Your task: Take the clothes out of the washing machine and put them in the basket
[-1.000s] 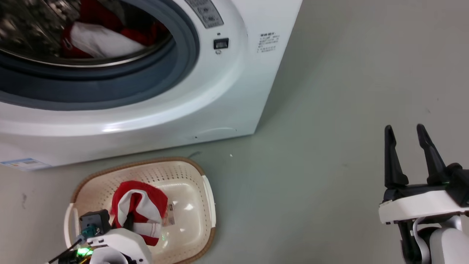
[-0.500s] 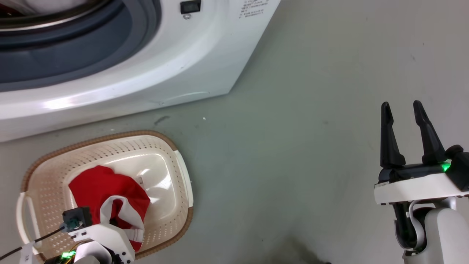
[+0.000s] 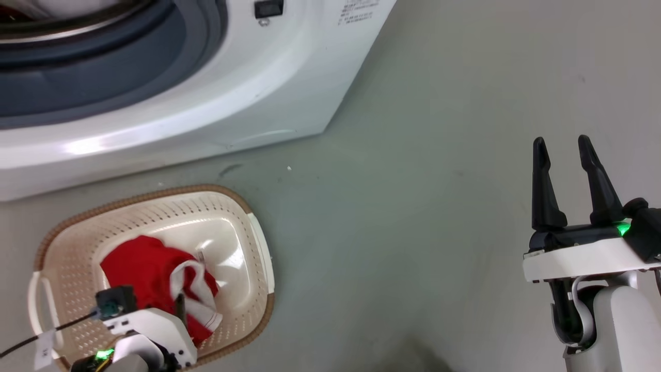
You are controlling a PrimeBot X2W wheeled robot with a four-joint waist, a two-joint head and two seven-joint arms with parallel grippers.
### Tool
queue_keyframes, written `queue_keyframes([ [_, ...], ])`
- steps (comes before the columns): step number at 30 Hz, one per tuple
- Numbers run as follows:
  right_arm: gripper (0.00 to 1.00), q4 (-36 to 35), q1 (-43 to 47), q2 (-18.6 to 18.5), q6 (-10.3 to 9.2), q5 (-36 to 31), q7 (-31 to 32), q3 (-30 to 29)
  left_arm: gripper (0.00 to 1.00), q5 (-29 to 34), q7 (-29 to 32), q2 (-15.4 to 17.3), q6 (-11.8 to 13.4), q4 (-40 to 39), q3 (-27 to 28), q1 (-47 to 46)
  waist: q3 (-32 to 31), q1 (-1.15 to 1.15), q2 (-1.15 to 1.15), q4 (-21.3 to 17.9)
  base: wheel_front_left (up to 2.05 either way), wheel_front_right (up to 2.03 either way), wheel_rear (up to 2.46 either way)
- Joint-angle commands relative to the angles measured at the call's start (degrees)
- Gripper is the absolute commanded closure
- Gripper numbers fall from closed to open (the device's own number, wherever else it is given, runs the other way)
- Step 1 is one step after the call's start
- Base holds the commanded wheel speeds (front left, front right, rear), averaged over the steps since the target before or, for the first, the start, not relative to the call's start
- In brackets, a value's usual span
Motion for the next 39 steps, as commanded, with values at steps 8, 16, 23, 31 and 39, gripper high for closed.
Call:
queue_keyframes([
  [8,0.0,0.17,3.11,0.0,-0.02,-2.94,0.57,-1.98,0.0,1.74,-0.52,-1.04,0.02,-3.75,-0.6,2.84,-9.49,-0.01,0.0,3.16,0.0,0.0,0.0],
  [16,0.0,-1.32,6.7,0.0,-0.02,-3.65,2.47,-3.02,0.0,4.79,-0.44,-1.76,1.72,-15.59,2.02,7.47,-15.49,-0.01,0.0,5.68,0.0,0.0,0.0],
  [23,0.0,-3.52,8.81,0.0,-0.02,-3.99,3.98,-3.72,0.0,9.33,-0.46,-1.89,2.87,-28.84,5.5,10.15,-18.04,-0.01,0.0,6.58,0.0,0.0,0.0],
  [31,0.0,-4.68,9.9,0.01,-0.02,-2.99,4.49,-3.68,0.0,15.08,-0.45,-0.95,3.25,-42.91,8.26,9.04,-18.53,-0.01,0.0,5.38,0.0,0.0,0.0],
  [39,0.0,-4.14,9.57,0.01,-0.02,-1.25,3.54,-2.59,0.0,18.74,-0.09,3.16,2.66,-44.66,8.23,0.24,-16.16,-0.01,0.0,1.84,0.0,0.0,0.0],
])
